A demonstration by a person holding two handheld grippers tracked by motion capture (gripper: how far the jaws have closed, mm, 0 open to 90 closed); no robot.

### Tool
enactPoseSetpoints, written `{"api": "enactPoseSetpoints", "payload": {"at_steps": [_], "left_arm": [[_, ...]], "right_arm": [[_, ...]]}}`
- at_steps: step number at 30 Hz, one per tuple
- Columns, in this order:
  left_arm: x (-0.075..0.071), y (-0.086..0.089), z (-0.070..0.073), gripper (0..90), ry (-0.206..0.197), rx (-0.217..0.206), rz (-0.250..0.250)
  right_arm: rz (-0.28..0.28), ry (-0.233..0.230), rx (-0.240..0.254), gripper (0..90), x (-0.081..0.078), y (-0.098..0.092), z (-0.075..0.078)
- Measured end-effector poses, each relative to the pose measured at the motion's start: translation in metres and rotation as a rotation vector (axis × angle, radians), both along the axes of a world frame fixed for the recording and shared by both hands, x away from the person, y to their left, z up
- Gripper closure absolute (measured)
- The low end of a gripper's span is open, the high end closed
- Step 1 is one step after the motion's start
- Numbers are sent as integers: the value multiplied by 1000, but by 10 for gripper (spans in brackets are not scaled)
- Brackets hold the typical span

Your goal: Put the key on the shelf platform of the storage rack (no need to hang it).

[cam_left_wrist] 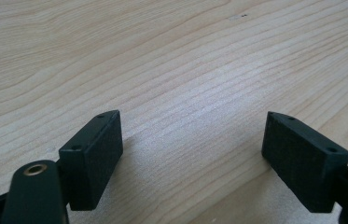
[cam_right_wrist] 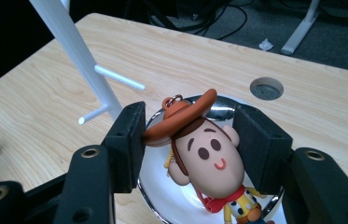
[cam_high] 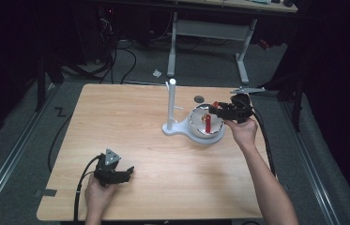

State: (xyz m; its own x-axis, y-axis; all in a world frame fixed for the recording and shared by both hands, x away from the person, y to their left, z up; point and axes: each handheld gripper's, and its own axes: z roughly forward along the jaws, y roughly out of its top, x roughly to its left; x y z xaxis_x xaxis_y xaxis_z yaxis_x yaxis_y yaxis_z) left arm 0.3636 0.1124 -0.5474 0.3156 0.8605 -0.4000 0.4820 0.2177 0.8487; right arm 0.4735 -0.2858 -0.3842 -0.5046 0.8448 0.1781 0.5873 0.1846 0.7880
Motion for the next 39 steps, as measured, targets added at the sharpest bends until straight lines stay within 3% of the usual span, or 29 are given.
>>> {"api": "enactPoseSetpoints", "payload": {"at_steps": [12, 39], "left_arm": [[0, 0, 0, 206, 0, 2, 0], [0, 0, 0, 207, 1, 1, -1]], "right_arm": [[-13, 52, -1, 461, 7, 2, -21], [10, 100, -35, 460, 16, 21, -43]]}}
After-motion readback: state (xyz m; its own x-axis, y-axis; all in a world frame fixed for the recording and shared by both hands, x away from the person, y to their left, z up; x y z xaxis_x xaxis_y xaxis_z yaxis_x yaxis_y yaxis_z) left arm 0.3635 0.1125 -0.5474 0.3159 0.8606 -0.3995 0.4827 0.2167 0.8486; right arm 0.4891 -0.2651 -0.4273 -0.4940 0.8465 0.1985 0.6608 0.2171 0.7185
